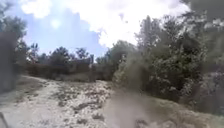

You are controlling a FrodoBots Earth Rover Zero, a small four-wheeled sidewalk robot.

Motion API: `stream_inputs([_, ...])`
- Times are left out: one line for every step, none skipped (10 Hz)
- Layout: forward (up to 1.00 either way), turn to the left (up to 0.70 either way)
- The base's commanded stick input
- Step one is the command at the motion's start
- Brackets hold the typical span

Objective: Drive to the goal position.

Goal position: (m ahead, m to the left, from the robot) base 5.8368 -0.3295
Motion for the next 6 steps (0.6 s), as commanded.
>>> stream_inputs([0.85, 0.01])
stream_inputs([0.85, 0.07])
stream_inputs([0.85, 0.20])
stream_inputs([0.85, 0.30])
stream_inputs([0.85, 0.11])
stream_inputs([0.85, 0.00])
